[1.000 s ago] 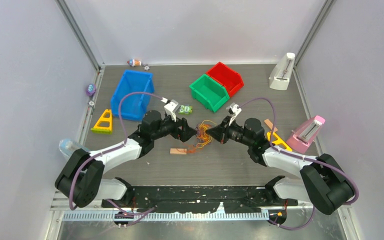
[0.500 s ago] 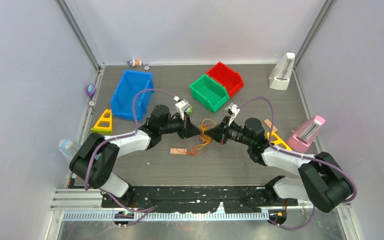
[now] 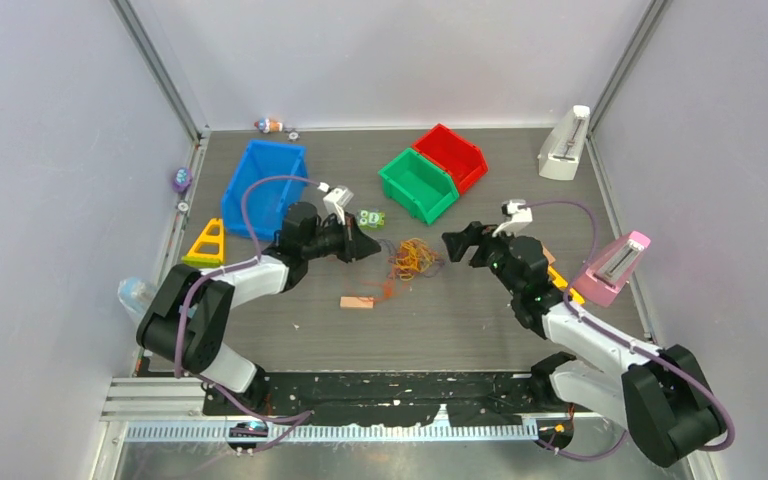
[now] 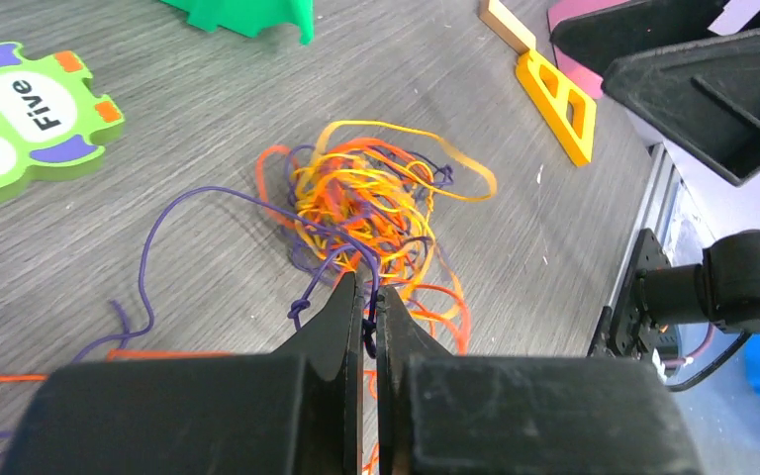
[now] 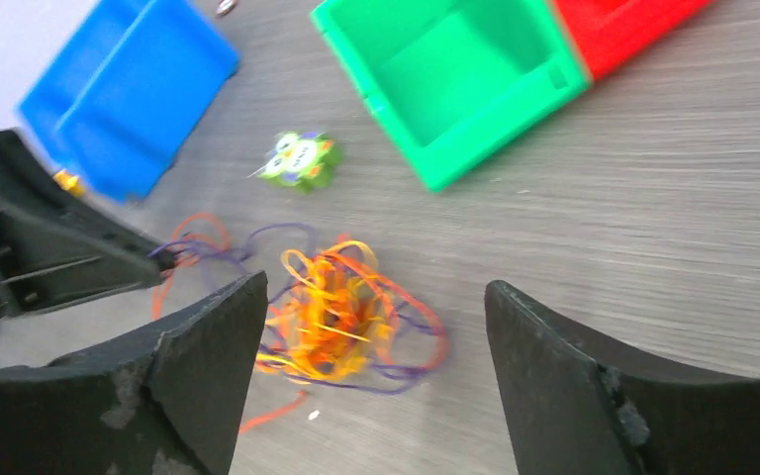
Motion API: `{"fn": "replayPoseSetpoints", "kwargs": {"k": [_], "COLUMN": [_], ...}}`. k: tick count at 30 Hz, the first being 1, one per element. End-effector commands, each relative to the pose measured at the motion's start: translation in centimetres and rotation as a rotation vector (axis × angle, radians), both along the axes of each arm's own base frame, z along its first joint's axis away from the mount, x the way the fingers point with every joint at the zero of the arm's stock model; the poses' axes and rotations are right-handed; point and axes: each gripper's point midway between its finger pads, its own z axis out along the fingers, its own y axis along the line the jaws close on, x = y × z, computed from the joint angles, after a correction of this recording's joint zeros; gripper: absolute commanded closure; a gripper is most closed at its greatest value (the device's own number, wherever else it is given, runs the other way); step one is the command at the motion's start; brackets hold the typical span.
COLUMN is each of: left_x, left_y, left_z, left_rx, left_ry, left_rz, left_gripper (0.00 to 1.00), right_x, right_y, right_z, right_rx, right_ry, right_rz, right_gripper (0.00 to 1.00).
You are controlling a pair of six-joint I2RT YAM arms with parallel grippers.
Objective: Untangle the cables
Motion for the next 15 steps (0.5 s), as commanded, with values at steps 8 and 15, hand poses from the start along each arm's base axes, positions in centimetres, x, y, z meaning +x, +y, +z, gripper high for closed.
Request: {"fn": "replayPoseSetpoints", "kwargs": {"k": [8,15], "left_x": [1.2,1.7], "left_y": [0.5,1.4], "left_z": [-0.3,-2.0], "left_rx": [0.051,0.187], "left_ry": [0.018,0.037], "left_rz": [0.047,0.118], "left_gripper": [1.00,0.63], "right_x": [1.9,2.2], "right_y": [0.2,4.9], "right_z": [-4.0,-6.4], "right_rx": [-0.085,-0.046], "right_ry": [0.169,0.293], "right_rz": [0.006,0.214], "right_gripper": [0.05,0.17]}}
